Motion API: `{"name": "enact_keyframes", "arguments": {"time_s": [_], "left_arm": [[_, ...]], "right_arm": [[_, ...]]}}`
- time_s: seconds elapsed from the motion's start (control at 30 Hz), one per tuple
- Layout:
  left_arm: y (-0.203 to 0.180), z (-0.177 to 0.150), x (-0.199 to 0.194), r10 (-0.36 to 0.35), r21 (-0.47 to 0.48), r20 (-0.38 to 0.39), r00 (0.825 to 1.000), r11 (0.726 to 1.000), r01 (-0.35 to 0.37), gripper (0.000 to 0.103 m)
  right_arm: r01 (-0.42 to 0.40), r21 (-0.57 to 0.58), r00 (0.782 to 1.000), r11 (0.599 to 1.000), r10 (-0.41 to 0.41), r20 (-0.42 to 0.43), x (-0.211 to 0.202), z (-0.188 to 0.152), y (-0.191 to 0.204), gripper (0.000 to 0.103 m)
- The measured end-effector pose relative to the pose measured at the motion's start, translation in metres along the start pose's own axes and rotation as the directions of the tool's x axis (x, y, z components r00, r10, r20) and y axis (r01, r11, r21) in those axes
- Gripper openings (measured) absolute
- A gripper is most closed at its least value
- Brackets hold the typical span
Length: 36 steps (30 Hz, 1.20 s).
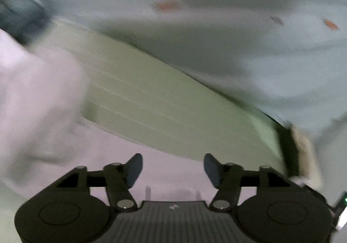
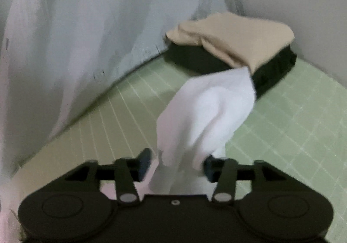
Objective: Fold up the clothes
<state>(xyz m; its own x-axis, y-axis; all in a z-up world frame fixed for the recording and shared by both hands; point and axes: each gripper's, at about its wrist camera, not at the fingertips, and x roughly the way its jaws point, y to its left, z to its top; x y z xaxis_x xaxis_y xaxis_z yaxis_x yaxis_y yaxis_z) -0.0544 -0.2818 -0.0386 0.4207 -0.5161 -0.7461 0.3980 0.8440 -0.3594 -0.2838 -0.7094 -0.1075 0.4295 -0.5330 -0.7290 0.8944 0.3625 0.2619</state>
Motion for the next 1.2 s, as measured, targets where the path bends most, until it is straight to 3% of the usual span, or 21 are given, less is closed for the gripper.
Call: {"name": "enact_keyframes", "arguments": {"time_s": [0.1,0.23,0.3,0.47,0.53,0.57,0.63,0.67,0.7,0.73,0.77,0.9,0.97,1.1,1.2], "left_arm": [[0.045,0.008,-0.015,0.183,0.003,0.063,0.981,0.983,-0.184,0.079],[0.102,0.002,-0.022,0.386,0.016,0.041,0.922,0.922,-0.387,0.080],[0.122,0.001,-0.015,0.409,0.009,0.009,0.912,0.912,-0.409,0.081],[0.160,0.005,0.013,0.355,-0.025,-0.043,0.934,0.934,-0.357,0.080],[0.164,0.005,0.028,0.357,-0.003,-0.047,0.933,0.934,-0.357,0.076],[0.163,0.005,0.033,0.363,0.008,-0.048,0.930,0.932,-0.363,0.072],[0.162,0.007,0.038,0.368,0.006,-0.046,0.929,0.930,-0.369,0.045],[0.163,0.010,0.039,0.375,-0.009,-0.039,0.926,0.927,-0.376,0.036],[0.165,0.013,0.043,0.389,-0.021,-0.028,0.921,0.921,-0.389,0.008],[0.167,0.018,0.045,0.400,-0.028,-0.015,0.917,0.916,-0.400,0.003],[0.167,0.024,0.044,0.410,-0.031,0.007,0.912,0.912,-0.410,0.002],[0.170,0.062,0.044,0.490,0.047,0.150,0.859,0.864,-0.501,0.001],[0.175,0.092,0.039,0.500,0.036,0.209,0.841,0.855,-0.517,0.001],[0.184,0.164,0.026,0.461,0.002,0.321,0.827,0.873,-0.488,0.001],[0.164,0.209,0.021,0.381,0.077,0.423,0.822,0.889,-0.451,0.001]], "right_arm": [[0.024,0.003,1.000,1.000,-0.024,-0.008,-0.009,-0.022,0.014,0.081],[0.084,0.045,0.996,0.996,-0.082,-0.032,-0.018,-0.045,0.017,0.085],[0.102,0.081,0.994,0.992,-0.098,-0.045,-0.016,-0.051,0.017,0.085],[0.133,0.165,0.989,0.977,-0.120,-0.086,-0.006,-0.063,0.022,0.086],[0.146,0.157,0.986,0.977,-0.132,-0.097,-0.004,-0.066,0.030,0.089],[0.146,0.151,0.986,0.978,-0.132,-0.098,-0.004,-0.066,0.033,0.090],[0.125,0.153,0.990,0.980,-0.115,-0.078,-0.008,-0.067,0.037,0.089],[0.113,0.156,0.993,0.981,-0.104,-0.064,-0.011,-0.068,0.038,0.080],[0.106,0.163,0.994,0.981,-0.099,-0.050,-0.014,-0.067,0.037,0.058],[0.109,0.174,0.994,0.979,-0.104,-0.038,-0.016,-0.066,0.034,0.044],[0.111,0.184,0.994,0.977,-0.108,-0.025,-0.018,-0.064,0.031,0.014],[0.051,0.261,0.994,0.964,-0.075,0.082,-0.037,-0.041,0.017,0.008],[0.029,0.251,0.986,0.968,-0.069,0.154,-0.049,-0.023,0.019,0.007],[0.018,0.161,0.948,0.987,-0.068,0.311,-0.072,0.018,0.036,0.007],[0.052,0.057,0.913,0.997,-0.070,0.402,-0.081,0.042,0.052,0.007]]}}
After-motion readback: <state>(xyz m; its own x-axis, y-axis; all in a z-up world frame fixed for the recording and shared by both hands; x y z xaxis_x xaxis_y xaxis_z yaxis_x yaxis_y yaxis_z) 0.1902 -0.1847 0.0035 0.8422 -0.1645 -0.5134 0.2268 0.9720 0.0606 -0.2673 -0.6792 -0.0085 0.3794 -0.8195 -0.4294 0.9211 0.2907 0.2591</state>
